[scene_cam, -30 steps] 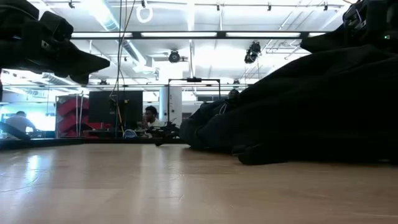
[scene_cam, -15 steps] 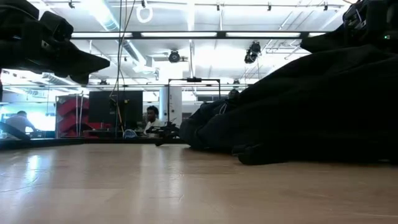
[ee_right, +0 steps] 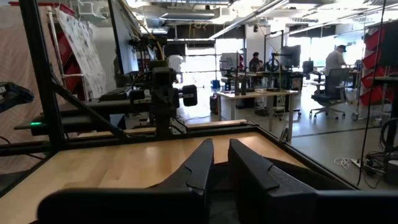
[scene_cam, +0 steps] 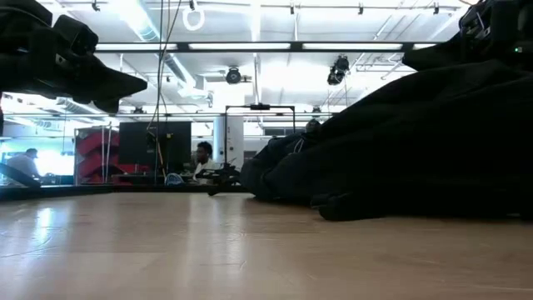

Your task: Unpack backpack

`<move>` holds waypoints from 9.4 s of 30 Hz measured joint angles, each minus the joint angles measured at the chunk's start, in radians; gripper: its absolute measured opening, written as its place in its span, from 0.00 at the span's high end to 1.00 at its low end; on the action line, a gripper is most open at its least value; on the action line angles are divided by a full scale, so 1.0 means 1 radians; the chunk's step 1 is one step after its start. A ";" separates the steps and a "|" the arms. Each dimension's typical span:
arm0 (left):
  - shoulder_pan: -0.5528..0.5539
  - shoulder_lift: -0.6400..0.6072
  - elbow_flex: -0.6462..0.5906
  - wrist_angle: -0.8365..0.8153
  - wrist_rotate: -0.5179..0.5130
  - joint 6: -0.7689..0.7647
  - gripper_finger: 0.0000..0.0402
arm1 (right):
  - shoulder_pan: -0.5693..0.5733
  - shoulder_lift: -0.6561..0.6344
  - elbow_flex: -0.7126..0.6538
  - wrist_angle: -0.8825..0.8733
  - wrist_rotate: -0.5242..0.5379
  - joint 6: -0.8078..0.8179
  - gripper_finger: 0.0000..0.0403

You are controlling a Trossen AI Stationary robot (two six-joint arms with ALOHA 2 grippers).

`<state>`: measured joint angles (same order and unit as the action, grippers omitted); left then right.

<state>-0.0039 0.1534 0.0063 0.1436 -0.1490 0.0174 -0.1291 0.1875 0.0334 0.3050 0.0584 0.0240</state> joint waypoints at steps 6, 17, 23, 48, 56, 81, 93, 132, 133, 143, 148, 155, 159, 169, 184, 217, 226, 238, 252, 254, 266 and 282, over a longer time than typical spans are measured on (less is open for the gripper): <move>0.000 0.000 0.000 0.000 0.000 0.000 1.00 | 0.000 0.000 0.000 0.000 0.000 0.000 0.94; 0.000 0.000 0.000 0.000 0.000 0.000 1.00 | 0.000 0.000 0.000 0.000 0.000 0.000 0.93; 0.000 0.000 0.000 0.000 0.000 0.000 1.00 | 0.000 0.000 0.000 0.000 0.000 0.000 0.94; 0.000 0.000 0.000 0.000 0.000 0.000 1.00 | 0.000 0.000 0.000 0.029 0.000 0.004 0.94; 0.000 0.000 0.000 0.000 0.000 0.000 1.00 | 0.000 0.000 0.000 0.066 0.000 0.106 0.93; 0.000 0.000 0.000 0.000 0.000 0.000 1.00 | 0.321 0.625 0.726 -0.604 0.002 0.045 0.94; 0.000 0.000 0.000 0.000 0.000 0.000 1.00 | 0.582 0.978 0.917 -0.789 0.214 0.114 0.89; 0.000 0.000 0.000 0.000 0.000 0.000 1.00 | 0.537 1.280 0.935 -0.991 0.145 0.305 0.72; 0.000 0.000 0.000 0.000 0.000 0.000 1.00 | 0.537 1.294 0.935 -0.994 0.129 0.297 0.77; 0.000 0.000 0.000 0.001 0.000 0.000 1.00 | 0.573 1.307 0.934 -0.973 0.131 0.271 1.00; 0.000 0.000 0.000 0.036 0.000 0.000 1.00 | 0.629 1.239 0.979 -0.975 0.185 0.268 1.00; 0.000 0.001 0.000 0.143 0.000 -0.001 1.00 | 0.721 1.153 1.065 -0.961 0.276 0.236 1.00; 0.000 0.001 0.000 0.174 0.000 -0.053 1.00 | 0.737 1.146 1.072 -0.962 0.279 0.235 1.00; 0.000 0.002 0.000 0.265 -0.009 -0.157 1.00 | 0.729 1.150 1.072 -0.960 0.310 0.277 1.00; -0.037 0.214 0.044 0.281 0.016 -0.206 1.00 | 0.676 1.151 1.072 -0.876 0.323 0.270 1.00; -0.185 1.408 0.737 0.173 -0.153 0.463 0.46 | 0.639 1.152 1.072 -0.789 0.315 0.264 1.00; -0.193 1.506 0.739 0.252 -0.310 0.640 0.37 | 0.636 1.152 1.072 -0.741 0.316 0.217 1.00; -0.147 1.651 0.843 0.335 -0.333 0.744 0.41 | 0.650 1.152 1.072 -0.739 0.319 0.200 1.00; -0.132 1.712 0.900 0.328 -0.400 0.724 0.86 | 0.775 1.300 1.052 -0.683 0.258 0.287 1.00; -0.132 1.712 0.900 0.328 -0.401 0.708 0.96 | 0.776 1.341 1.052 -0.679 0.221 0.319 1.00; -0.162 1.654 0.900 0.114 -0.508 0.544 1.00 | 0.751 1.478 1.054 -1.084 0.267 0.645 1.00; -0.300 1.515 0.898 -0.151 -0.484 0.301 1.00 | 0.674 1.463 1.113 -1.299 0.415 0.725 1.00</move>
<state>-0.3035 1.6686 0.9047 -0.0078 -0.6333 0.3180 0.5452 1.6501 1.1465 -0.9938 0.4732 0.7494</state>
